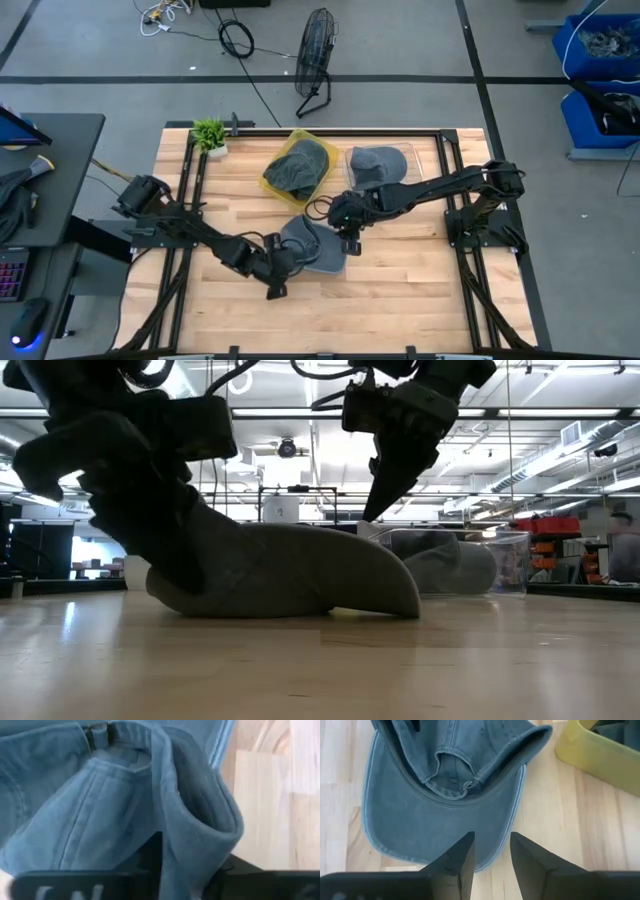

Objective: Pick & Place hat
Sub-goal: Put the dark blue cap into the transparent bin

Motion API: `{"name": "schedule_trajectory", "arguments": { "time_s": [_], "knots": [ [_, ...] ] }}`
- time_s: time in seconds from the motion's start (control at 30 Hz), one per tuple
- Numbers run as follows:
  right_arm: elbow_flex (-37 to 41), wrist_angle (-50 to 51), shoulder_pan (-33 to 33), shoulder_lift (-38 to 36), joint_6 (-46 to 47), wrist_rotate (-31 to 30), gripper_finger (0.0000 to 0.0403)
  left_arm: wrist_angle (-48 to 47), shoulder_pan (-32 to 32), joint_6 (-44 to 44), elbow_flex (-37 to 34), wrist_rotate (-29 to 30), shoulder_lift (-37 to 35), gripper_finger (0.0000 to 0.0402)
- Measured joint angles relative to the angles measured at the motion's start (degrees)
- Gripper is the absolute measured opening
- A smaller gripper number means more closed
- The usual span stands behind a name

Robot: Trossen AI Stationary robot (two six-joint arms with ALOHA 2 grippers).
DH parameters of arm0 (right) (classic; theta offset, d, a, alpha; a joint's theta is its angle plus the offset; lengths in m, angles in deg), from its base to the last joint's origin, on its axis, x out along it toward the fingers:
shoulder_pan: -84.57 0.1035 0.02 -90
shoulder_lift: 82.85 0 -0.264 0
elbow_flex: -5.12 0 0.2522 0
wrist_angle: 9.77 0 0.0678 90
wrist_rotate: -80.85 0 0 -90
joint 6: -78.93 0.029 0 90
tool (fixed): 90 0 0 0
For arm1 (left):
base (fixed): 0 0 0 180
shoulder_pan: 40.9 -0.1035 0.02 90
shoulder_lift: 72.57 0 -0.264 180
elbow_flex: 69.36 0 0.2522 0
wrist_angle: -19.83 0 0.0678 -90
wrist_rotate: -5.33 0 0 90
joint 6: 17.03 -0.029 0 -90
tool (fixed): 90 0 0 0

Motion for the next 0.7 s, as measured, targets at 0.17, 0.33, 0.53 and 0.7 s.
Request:
{"name": "schedule_trajectory", "arguments": {
  "time_s": [0.17,0.33,0.53,0.7],
  "knots": [
    [0.0,0.6,2.0,-1.5,-4.5,-3.6,0.0128,1.1,-0.1,-0.3,2.4,-0.8,-0.9,0.0012],
    [0.0,2.7,5.0,-5.3,-6.8,-7.9,0.0128,-2.8,-0.4,-9.4,9.4,-0.9,-6.3,0.0011],
    [0.0,3.5,10.3,-13.3,-6.5,-12.8,0.0128,-10.4,-4.3,-6.2,19.4,-1.1,-13.0,0.0011],
    [0.0,4.1,15.1,-20.0,-6.7,-22.2,0.0128,-16.0,-9.8,-6.0,22.7,-5.5,-14.3,0.001]
  ]
}}
